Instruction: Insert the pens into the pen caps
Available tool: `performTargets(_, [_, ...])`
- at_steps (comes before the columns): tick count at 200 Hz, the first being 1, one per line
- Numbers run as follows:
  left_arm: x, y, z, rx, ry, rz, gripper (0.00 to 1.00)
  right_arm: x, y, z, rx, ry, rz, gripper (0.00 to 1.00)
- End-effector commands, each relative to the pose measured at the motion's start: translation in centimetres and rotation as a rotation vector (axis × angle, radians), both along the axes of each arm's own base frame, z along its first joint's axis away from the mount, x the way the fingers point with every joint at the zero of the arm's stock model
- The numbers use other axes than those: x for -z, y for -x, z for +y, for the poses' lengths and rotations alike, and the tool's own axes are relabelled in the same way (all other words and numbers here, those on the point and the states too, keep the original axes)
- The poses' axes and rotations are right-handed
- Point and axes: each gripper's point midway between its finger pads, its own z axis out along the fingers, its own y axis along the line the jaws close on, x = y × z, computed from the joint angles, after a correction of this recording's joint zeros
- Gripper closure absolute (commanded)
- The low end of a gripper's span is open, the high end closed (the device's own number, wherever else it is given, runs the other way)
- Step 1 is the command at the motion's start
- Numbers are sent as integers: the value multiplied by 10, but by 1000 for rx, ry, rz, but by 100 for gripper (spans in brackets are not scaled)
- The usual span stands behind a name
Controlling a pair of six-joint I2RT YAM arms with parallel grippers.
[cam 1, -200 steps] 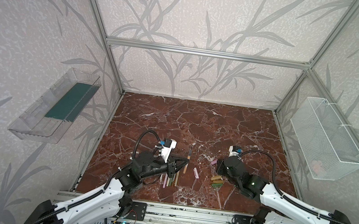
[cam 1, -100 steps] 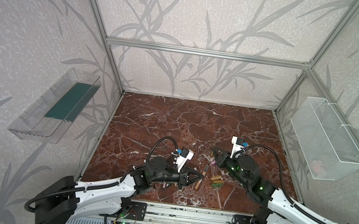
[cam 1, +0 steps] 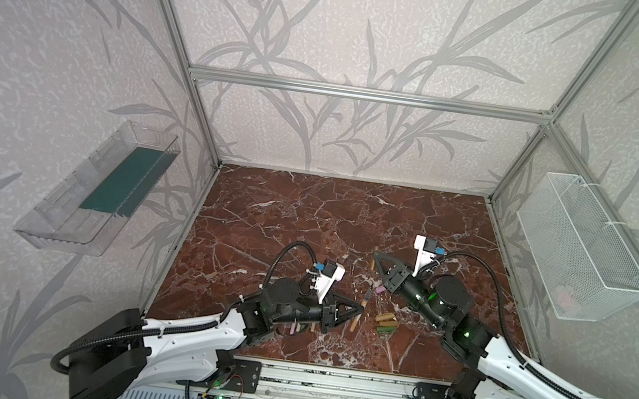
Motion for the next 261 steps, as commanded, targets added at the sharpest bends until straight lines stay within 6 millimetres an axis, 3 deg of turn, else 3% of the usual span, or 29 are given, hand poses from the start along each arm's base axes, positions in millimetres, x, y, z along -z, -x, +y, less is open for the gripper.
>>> performTargets(1, [-15,-8,2,-52,19,-40,100,-9,5,-2,-15,-72,-16,97])
performTargets(47, [-16,-10,8,-83,18,-52,100,7,9,0,-31,-99,31,98])
performTargets(202, [-9,-14,7,-97,5,-43,100,-11,15,8,-55,-90,-15,99])
performTargets(261, [-5,-19,8,-124,-18,-47,100,-4,17,9,-65,-96,4,100])
